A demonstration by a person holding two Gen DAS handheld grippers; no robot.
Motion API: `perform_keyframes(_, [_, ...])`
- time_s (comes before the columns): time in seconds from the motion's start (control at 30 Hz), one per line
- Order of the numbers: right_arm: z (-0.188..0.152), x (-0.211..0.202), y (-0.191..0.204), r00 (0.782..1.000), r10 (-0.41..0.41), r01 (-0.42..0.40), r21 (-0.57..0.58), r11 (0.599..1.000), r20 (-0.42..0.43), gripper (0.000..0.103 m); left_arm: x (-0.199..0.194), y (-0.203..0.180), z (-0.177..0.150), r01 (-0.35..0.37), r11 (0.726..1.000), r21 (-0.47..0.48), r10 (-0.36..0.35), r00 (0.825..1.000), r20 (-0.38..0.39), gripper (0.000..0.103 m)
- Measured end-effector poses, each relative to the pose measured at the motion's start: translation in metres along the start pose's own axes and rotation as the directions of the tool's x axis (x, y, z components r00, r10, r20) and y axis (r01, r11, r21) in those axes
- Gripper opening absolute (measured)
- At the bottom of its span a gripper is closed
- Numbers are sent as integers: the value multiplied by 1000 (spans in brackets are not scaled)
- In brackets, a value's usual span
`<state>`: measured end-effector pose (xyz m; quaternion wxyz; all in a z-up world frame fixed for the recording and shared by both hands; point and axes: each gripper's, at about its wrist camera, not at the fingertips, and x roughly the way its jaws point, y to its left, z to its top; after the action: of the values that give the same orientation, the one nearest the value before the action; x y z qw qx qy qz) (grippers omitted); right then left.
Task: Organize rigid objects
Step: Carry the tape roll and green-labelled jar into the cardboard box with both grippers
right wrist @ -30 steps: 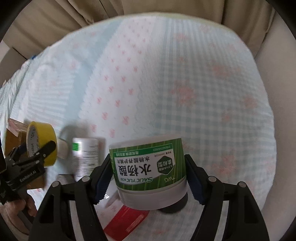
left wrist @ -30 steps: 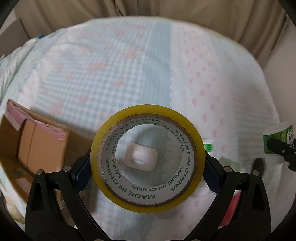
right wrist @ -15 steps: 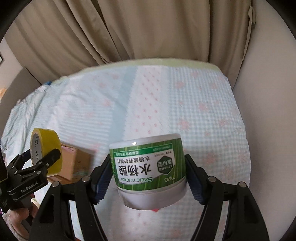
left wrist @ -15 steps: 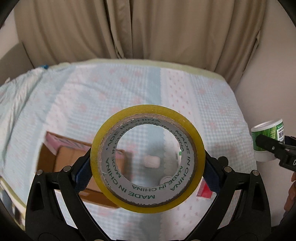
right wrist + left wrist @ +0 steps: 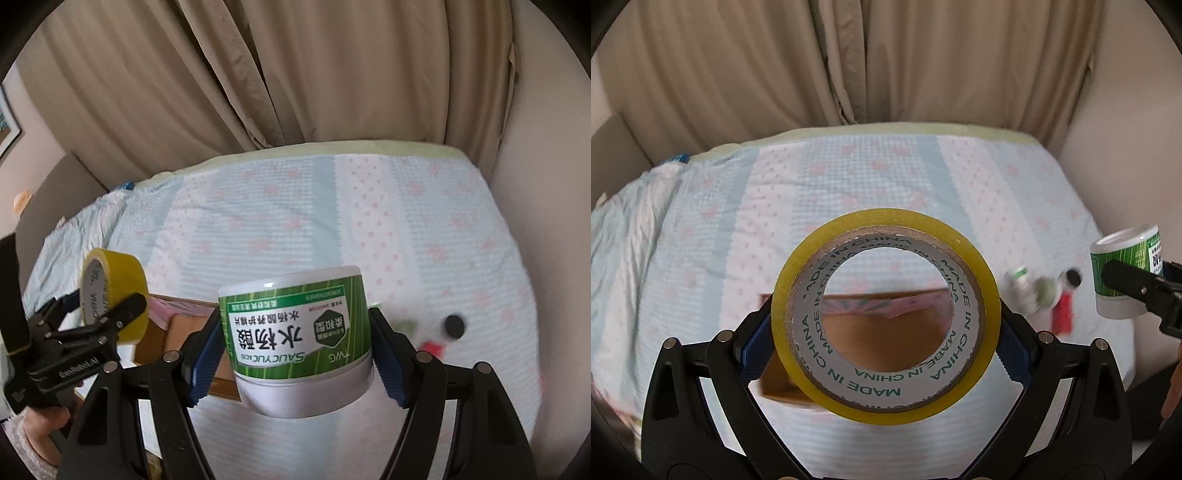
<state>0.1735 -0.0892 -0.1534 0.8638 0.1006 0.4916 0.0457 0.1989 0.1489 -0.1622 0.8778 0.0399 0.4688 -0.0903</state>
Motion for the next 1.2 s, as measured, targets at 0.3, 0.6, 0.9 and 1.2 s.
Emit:
perform_keyframes(0.3, [-34,73,89,989,31,-16,106,994,-141,69,71,76,-37,20,994,105,-1,985,-172,98])
perform_keyframes(0.6, [-59,178,105,944,44,9,160,987,-328,69,169,78,-79,63,969,240,33,926,-376,98])
perform_keyframes(0.9, [-85,281,85,868,52,65,216,974,-494,69,243,63,-104,136,959,247,6,866,-499,98])
perform_keyframes(1.2, [-76,315,87,839,73,63,230,971,-539,70,251,63,-104,143,948,285,15,872,-489,98])
